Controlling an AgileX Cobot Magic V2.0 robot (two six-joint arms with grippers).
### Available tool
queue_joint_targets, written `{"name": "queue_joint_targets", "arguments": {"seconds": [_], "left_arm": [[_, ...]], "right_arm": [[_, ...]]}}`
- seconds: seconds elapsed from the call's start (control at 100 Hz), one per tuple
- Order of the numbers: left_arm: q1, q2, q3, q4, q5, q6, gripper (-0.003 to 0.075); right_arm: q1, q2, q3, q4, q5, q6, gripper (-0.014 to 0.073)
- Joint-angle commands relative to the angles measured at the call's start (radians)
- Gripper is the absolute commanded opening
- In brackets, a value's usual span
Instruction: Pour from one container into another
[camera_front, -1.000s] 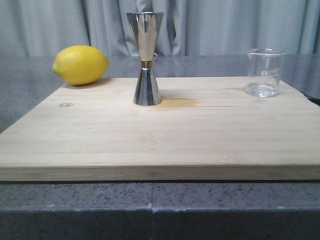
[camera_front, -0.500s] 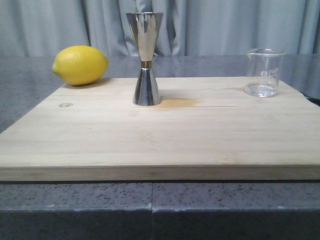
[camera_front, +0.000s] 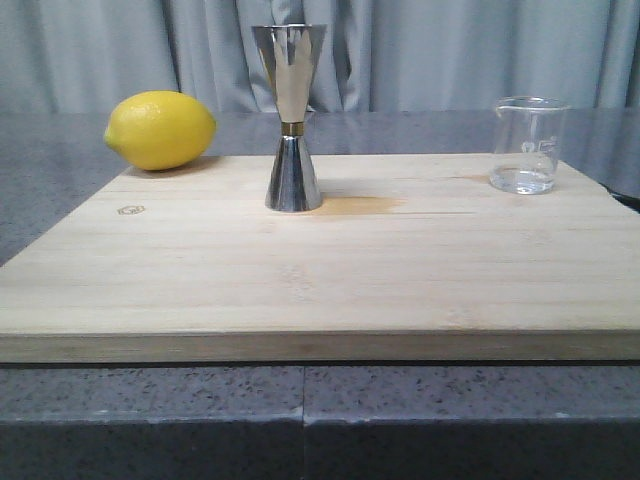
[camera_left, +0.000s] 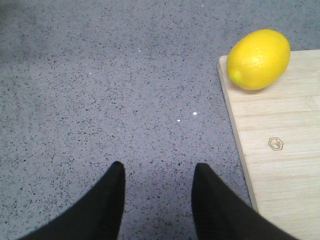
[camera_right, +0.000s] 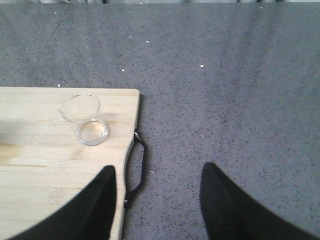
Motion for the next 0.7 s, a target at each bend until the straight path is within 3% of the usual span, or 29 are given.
{"name": "queue_joint_targets", "arguments": {"seconds": [0.0, 0.17, 0.27, 0.69], "left_arm": [[0.001, 0.001, -0.025, 0.009, -0.068, -0.012, 0.0171], [0.001, 0.001, -0.025, 0.009, -0.068, -0.012, 0.0017], [0.001, 0.001, -0.025, 0.009, -0.068, -0.012, -0.0018], [0.001, 0.001, -0.025, 0.009, -0.068, -0.012, -0.0018]], "right_arm": [[-0.004, 0.001, -0.023, -0.029, -0.074, -0.005, 0.0204], [-0.004, 0.001, -0.023, -0.033, -0.074, -0.005, 0.0017], [-0.004, 0.001, -0.023, -0.033, -0.074, -0.005, -0.0052], [-0.004, 0.001, -0.023, -0.039, -0.073, -0.005, -0.0066]]}}
